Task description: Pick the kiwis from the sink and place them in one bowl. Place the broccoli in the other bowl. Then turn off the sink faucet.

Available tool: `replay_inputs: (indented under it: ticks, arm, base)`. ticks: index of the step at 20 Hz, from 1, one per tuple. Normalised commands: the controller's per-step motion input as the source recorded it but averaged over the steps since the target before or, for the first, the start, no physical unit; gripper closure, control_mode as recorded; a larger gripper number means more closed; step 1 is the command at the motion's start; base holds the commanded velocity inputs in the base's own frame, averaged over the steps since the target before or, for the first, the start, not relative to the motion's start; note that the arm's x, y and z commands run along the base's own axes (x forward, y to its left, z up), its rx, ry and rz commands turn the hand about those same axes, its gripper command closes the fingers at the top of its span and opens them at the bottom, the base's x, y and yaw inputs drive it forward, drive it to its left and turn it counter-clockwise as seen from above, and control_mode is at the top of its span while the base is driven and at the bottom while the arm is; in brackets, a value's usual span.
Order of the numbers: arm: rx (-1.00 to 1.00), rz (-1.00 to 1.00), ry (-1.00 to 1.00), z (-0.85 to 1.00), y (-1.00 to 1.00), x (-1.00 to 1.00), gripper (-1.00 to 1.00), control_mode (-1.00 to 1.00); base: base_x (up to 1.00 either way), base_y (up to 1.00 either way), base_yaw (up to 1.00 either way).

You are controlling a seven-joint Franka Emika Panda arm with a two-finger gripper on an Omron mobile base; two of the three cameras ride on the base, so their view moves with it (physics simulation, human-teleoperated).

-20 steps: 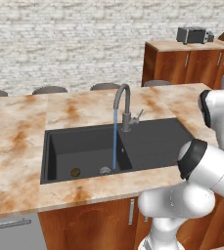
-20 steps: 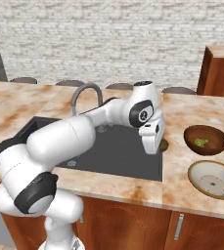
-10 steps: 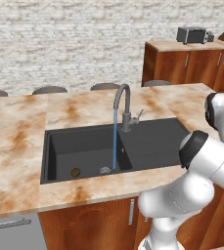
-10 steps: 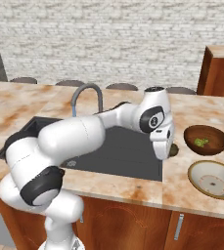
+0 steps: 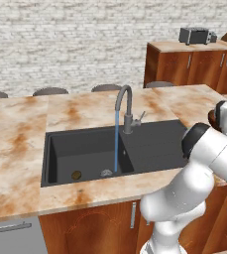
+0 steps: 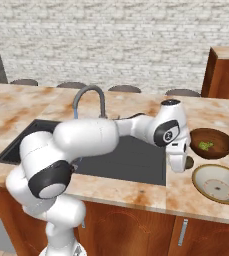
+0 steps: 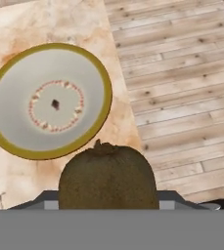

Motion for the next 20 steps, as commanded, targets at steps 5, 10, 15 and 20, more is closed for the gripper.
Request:
replay_inputs:
  ticks: [5,10,15,20]
  arm:
    - [0.0,0.03,0.0,-0.31,-0.34,0.01,1.0,-1.0]
    - [0.04,0.05,0.02,-0.02,-0.5,0.48,1.0,-1.0]
    - [0.1,0.07,0.0,0.0,-0.69,0.76,1.0,-1.0]
    - [0.14,0.04,0.0,0.0,-1.0,0.38,1.0,-1.0]
  base:
    - [0.0,0.0,0.0]
    - [0.0,0.0,0.0]
    - [0.0,0.0,0.0]
    - [0.0,0.0,0.0]
